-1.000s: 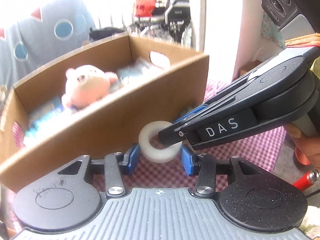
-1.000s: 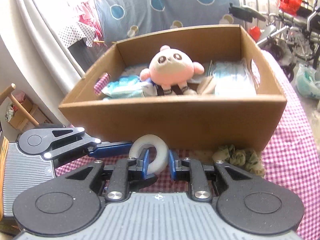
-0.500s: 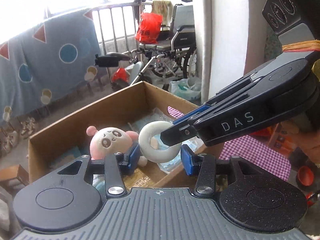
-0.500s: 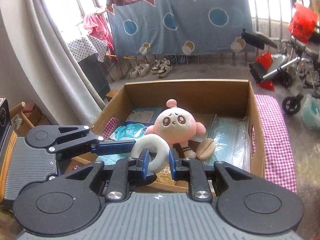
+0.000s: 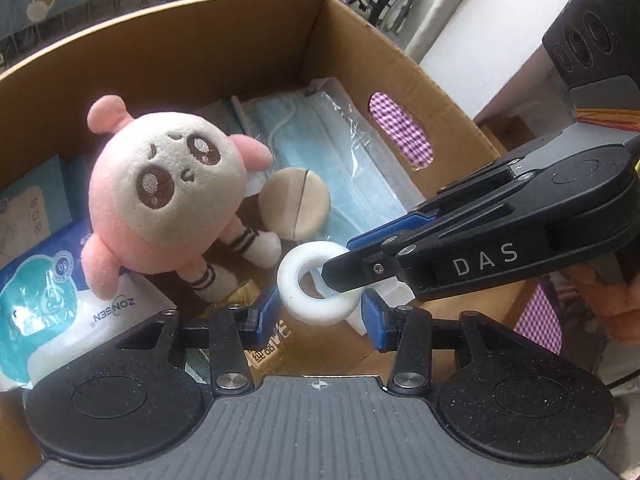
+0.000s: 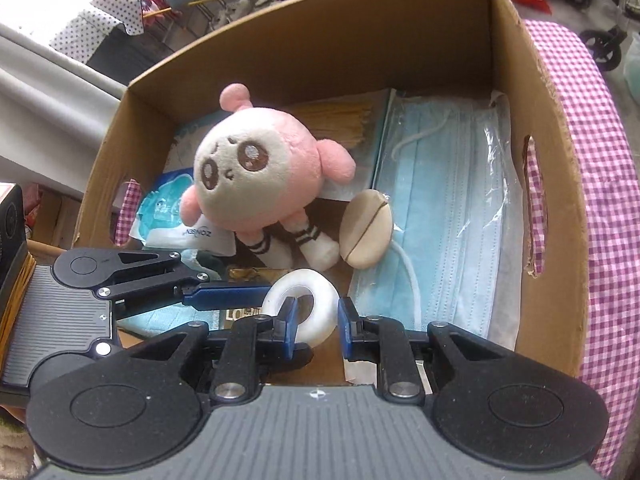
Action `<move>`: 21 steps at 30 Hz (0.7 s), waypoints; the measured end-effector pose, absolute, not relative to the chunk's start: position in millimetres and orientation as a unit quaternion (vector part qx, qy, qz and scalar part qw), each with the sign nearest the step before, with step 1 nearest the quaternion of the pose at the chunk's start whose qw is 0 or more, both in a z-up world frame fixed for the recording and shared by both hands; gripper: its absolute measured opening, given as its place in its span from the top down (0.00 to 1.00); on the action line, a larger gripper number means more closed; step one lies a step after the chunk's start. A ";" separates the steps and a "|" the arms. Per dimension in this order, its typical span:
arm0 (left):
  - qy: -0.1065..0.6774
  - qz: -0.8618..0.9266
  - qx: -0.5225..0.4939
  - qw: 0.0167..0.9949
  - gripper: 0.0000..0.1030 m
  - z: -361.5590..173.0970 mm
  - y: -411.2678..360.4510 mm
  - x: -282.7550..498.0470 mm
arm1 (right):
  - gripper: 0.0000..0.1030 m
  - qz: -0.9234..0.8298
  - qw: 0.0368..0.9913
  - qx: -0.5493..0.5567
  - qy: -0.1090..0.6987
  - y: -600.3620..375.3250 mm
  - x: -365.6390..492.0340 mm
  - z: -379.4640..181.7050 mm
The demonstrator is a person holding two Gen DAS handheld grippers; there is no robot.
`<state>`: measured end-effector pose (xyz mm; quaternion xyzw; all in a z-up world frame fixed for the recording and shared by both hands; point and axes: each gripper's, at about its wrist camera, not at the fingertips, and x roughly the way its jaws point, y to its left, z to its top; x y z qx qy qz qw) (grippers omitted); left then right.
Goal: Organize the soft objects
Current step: 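Carry the white ring into the box and open both grippers, then withdraw both grippers and close them on the green scrunchie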
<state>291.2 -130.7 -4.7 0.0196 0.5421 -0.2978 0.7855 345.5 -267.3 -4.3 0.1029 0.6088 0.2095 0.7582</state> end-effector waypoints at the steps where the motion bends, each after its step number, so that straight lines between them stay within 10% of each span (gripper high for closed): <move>1: 0.549 -0.297 0.021 0.781 0.57 -9.6 -131.8 295.0 | 0.77 0.209 0.754 0.101 0.615 -266.4 348.5 -7.9; 13: 0.561 -0.286 0.048 0.775 0.55 -15.7 -141.4 310.2 | 0.76 0.198 0.744 0.097 0.631 -266.0 362.9 -23.7; 21: 0.500 -0.275 0.079 0.817 0.23 22.1 -133.1 283.4 | 0.72 0.206 0.788 0.137 0.564 -284.7 332.9 27.8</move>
